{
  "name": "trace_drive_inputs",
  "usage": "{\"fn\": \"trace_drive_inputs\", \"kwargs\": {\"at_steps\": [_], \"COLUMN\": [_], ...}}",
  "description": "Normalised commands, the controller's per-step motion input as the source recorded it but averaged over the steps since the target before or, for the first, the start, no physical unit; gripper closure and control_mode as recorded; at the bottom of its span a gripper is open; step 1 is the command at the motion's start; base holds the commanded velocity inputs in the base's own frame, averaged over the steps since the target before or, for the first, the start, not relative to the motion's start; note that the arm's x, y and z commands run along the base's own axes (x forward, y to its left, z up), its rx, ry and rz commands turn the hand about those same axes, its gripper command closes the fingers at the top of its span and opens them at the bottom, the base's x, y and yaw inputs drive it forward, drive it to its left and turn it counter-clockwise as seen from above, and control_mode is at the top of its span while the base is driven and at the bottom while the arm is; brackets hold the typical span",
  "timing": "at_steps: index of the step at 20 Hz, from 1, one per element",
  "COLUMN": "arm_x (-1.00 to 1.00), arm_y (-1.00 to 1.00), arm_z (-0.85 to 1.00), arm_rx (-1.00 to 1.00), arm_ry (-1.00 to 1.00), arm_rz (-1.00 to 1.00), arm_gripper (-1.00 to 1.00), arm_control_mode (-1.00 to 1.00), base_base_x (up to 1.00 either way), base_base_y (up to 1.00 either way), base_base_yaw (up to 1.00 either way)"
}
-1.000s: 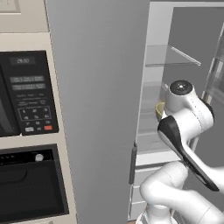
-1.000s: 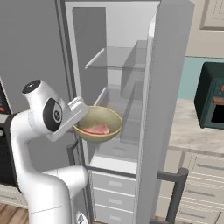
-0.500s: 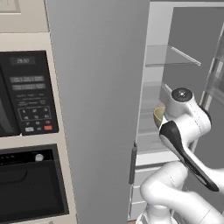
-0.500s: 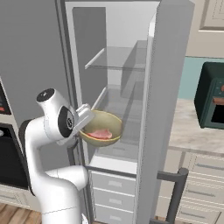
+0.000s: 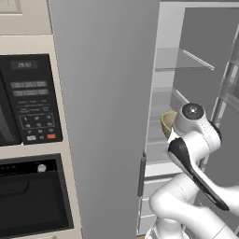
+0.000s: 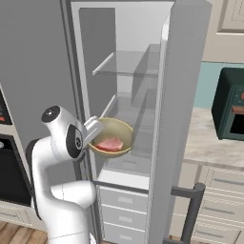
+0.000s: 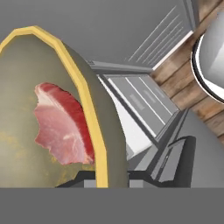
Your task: Place one of the steaks on the plate and the other in the bowl. Then place the bowl in the fridge.
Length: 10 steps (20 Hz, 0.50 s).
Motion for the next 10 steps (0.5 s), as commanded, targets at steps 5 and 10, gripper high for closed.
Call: {"fn": "trace_drive_inputs", "kwargs": {"at_steps": [5,10], "arm_x": [0.05,0.40], "arm_y": [-0.19,-0.55], "arm_z": [0.35,0.34], "arm_rx": [-0.31,-0.17], "arm_ry": [0.03,0.18], "arm_rz": [0.28,0.25], "arm_gripper": [1.00,1.00], "arm_control_mode": [-1.00,-1.00], "base_base_x": [0.00,0.00], "base_base_y": [0.00,0.00], "base_base_yaw": [0.00,0.00]}}
